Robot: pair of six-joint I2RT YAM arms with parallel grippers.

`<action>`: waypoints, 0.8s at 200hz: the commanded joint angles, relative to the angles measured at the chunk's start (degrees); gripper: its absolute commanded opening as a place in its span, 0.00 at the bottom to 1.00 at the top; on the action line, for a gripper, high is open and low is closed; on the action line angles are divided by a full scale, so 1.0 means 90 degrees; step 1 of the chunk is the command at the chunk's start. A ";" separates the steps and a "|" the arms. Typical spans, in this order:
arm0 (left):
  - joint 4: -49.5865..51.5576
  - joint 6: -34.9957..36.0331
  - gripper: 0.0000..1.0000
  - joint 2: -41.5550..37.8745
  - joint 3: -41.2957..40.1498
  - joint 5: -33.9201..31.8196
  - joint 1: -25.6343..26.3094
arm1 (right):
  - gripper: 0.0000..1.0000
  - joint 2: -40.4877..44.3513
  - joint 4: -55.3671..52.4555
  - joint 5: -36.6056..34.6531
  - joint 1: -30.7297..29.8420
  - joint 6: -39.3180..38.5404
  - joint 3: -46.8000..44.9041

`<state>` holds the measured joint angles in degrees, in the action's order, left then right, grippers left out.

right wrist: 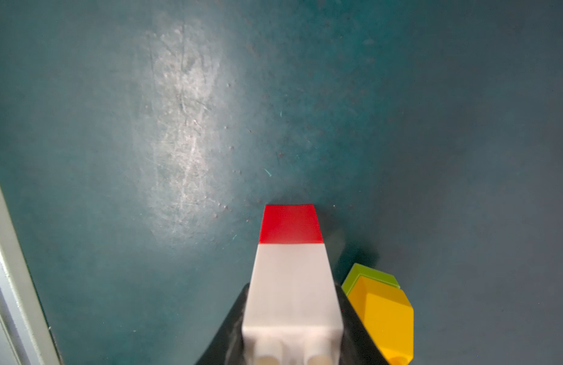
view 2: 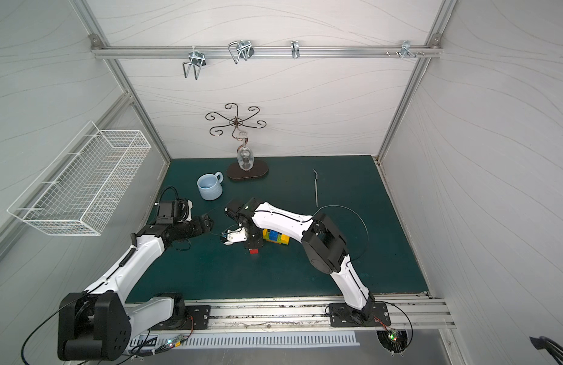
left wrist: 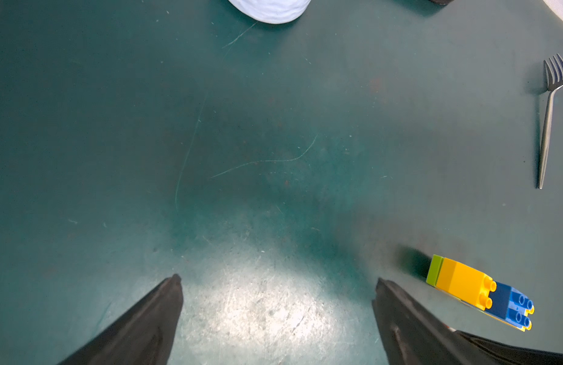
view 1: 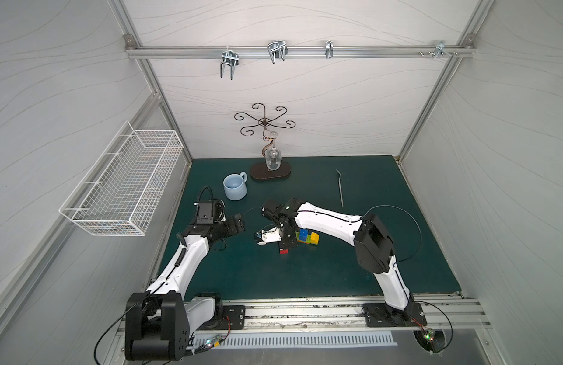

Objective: Assemble a fork with lego
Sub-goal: Assemble the lego brick with the lego brick.

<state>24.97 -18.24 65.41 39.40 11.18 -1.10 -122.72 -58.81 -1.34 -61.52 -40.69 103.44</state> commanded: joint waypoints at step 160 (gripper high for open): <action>-0.0248 -0.0102 1.00 -0.0026 0.0047 0.0008 -0.0043 | 0.51 0.0217 -0.0293 0.0388 0.0019 0.0428 -0.0126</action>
<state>24.97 -18.26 65.41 39.40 11.18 -1.10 -122.50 -60.03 1.19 -61.47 -37.87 102.76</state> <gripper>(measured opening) 0.996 0.498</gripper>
